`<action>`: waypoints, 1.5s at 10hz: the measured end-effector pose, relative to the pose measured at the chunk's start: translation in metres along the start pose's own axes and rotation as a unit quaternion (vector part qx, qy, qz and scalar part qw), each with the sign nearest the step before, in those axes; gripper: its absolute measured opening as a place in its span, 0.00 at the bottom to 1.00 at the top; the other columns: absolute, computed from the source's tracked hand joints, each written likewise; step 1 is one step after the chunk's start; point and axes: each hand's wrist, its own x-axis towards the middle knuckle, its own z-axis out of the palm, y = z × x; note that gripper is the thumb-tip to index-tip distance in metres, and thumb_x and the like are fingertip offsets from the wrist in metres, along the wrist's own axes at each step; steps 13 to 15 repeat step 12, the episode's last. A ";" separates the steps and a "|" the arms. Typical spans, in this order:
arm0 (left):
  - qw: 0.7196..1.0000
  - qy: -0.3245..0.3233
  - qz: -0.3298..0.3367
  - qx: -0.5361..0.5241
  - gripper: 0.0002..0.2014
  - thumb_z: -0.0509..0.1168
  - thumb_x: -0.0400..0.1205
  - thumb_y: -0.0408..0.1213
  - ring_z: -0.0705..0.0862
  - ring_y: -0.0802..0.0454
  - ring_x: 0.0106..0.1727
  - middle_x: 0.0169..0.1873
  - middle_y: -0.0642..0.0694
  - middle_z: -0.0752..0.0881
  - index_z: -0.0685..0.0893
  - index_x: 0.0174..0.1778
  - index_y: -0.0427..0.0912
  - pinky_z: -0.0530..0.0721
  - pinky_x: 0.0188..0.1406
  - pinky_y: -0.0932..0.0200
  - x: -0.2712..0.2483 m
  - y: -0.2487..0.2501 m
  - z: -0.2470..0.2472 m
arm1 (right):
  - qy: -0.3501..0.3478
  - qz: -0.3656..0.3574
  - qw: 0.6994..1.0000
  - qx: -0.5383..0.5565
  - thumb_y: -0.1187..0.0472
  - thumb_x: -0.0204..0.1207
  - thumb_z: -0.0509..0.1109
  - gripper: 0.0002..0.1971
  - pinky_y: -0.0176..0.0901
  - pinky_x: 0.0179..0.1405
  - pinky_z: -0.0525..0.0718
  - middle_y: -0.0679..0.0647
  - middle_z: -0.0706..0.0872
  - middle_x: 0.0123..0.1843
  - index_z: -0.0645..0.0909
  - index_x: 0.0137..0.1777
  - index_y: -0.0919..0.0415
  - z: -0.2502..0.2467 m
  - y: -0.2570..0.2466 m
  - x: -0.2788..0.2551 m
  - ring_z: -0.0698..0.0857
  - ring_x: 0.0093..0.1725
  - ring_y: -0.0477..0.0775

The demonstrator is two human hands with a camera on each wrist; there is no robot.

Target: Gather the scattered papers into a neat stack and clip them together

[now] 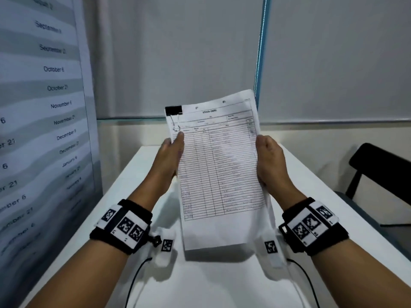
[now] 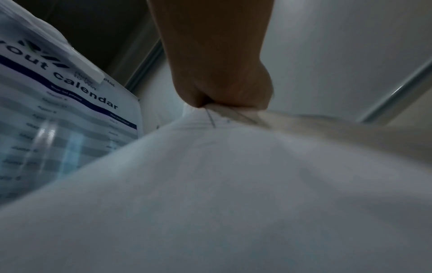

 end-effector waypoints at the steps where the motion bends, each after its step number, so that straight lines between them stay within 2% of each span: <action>1: 0.971 -0.163 -0.077 0.158 0.16 0.67 0.88 0.43 0.89 0.41 0.48 0.60 0.30 0.88 0.79 0.69 0.40 0.89 0.47 0.47 -0.009 -0.015 -0.011 | 0.022 0.046 0.998 -0.039 0.51 0.90 0.56 0.21 0.45 0.37 0.75 0.55 0.82 0.40 0.76 0.45 0.68 -0.015 0.018 0.005 0.77 0.39 0.49; 2: 0.942 -0.205 -0.098 0.245 0.11 0.68 0.87 0.31 0.92 0.40 0.44 0.52 0.34 0.91 0.82 0.65 0.37 0.93 0.41 0.49 -0.012 -0.037 -0.016 | -0.124 0.141 0.974 -0.128 0.53 0.88 0.59 0.14 0.41 0.28 0.73 0.59 0.80 0.38 0.74 0.47 0.62 -0.034 0.040 0.004 0.78 0.34 0.54; 3: 0.935 -0.196 -0.127 0.267 0.12 0.70 0.85 0.29 0.93 0.38 0.49 0.53 0.31 0.92 0.82 0.64 0.32 0.94 0.51 0.41 -0.007 -0.058 -0.016 | -0.314 0.235 0.899 -0.192 0.61 0.85 0.64 0.06 0.43 0.25 0.84 0.58 0.86 0.39 0.73 0.57 0.60 -0.043 0.057 -0.006 0.85 0.32 0.55; 4: 0.922 -0.196 -0.154 0.296 0.12 0.70 0.85 0.28 0.92 0.44 0.41 0.49 0.33 0.92 0.81 0.62 0.29 0.94 0.45 0.47 0.000 -0.076 -0.013 | -0.321 0.244 0.889 -0.218 0.64 0.86 0.65 0.12 0.42 0.27 0.87 0.57 0.88 0.44 0.75 0.67 0.65 -0.039 0.068 -0.006 0.88 0.36 0.53; 5: 0.922 -0.167 -0.183 0.298 0.10 0.72 0.84 0.30 0.89 0.44 0.35 0.42 0.34 0.90 0.82 0.53 0.26 0.91 0.46 0.49 0.008 -0.083 -0.013 | -0.295 0.267 0.894 -0.208 0.62 0.85 0.68 0.17 0.43 0.28 0.88 0.57 0.88 0.43 0.74 0.70 0.69 -0.031 0.074 0.004 0.88 0.33 0.52; 6: 0.895 -0.137 -0.182 0.384 0.19 0.80 0.78 0.43 0.77 0.51 0.24 0.25 0.45 0.80 0.79 0.31 0.39 0.79 0.30 0.63 0.015 -0.081 -0.015 | -0.301 0.288 0.880 -0.228 0.61 0.83 0.73 0.18 0.49 0.33 0.90 0.67 0.89 0.51 0.72 0.66 0.68 -0.025 0.075 0.008 0.90 0.40 0.62; 7: 0.863 -0.161 -0.194 0.438 0.22 0.83 0.72 0.51 0.81 0.47 0.29 0.29 0.43 0.82 0.79 0.36 0.40 0.82 0.33 0.62 0.015 -0.079 -0.010 | -0.323 0.274 0.852 -0.306 0.65 0.79 0.76 0.12 0.53 0.39 0.93 0.69 0.91 0.48 0.74 0.47 0.68 -0.015 0.076 0.006 0.93 0.43 0.66; 8: 0.802 -0.161 -0.162 0.552 0.21 0.79 0.77 0.50 0.82 0.49 0.30 0.31 0.45 0.84 0.77 0.37 0.40 0.80 0.34 0.61 0.009 -0.071 0.009 | -0.353 0.253 0.821 -0.371 0.70 0.73 0.76 0.07 0.39 0.36 0.90 0.65 0.94 0.49 0.89 0.48 0.74 -0.003 0.081 0.005 0.93 0.43 0.58; 9: 0.795 -0.149 -0.143 0.570 0.20 0.77 0.80 0.48 0.81 0.50 0.30 0.29 0.46 0.81 0.75 0.35 0.40 0.81 0.38 0.59 0.005 -0.060 0.020 | -0.329 0.276 0.825 -0.367 0.69 0.72 0.75 0.11 0.34 0.35 0.87 0.53 0.94 0.39 0.89 0.55 0.68 -0.002 0.077 0.013 0.90 0.41 0.53; 10: 0.830 -0.165 -0.183 0.500 0.19 0.80 0.78 0.43 0.88 0.42 0.32 0.29 0.41 0.84 0.80 0.37 0.34 0.90 0.42 0.51 0.005 -0.052 0.016 | -0.327 0.257 0.829 -0.375 0.65 0.75 0.75 0.16 0.49 0.49 0.92 0.59 0.89 0.46 0.85 0.62 0.69 -0.009 0.067 0.010 0.91 0.49 0.60; 11: 0.852 -0.125 -0.162 0.482 0.23 0.77 0.81 0.45 0.94 0.34 0.44 0.45 0.34 0.89 0.81 0.58 0.28 0.94 0.38 0.43 -0.011 -0.036 0.009 | -0.308 0.213 0.860 -0.345 0.53 0.81 0.73 0.21 0.50 0.52 0.89 0.57 0.87 0.57 0.80 0.70 0.63 -0.024 0.051 -0.004 0.86 0.48 0.58; 12: 0.863 -0.053 -0.042 0.501 0.28 0.72 0.82 0.56 0.92 0.45 0.44 0.57 0.44 0.89 0.79 0.74 0.44 0.92 0.35 0.51 -0.048 -0.026 -0.002 | -0.277 0.121 0.929 -0.212 0.53 0.83 0.71 0.19 0.45 0.51 0.84 0.51 0.88 0.60 0.79 0.73 0.54 -0.054 0.030 -0.040 0.85 0.50 0.53; 15: 0.863 -0.053 -0.042 0.501 0.28 0.72 0.82 0.56 0.92 0.45 0.44 0.57 0.44 0.89 0.79 0.74 0.44 0.92 0.35 0.51 -0.048 -0.026 -0.002 | -0.277 0.121 0.929 -0.212 0.53 0.83 0.71 0.19 0.45 0.51 0.84 0.51 0.88 0.60 0.79 0.73 0.54 -0.054 0.030 -0.040 0.85 0.50 0.53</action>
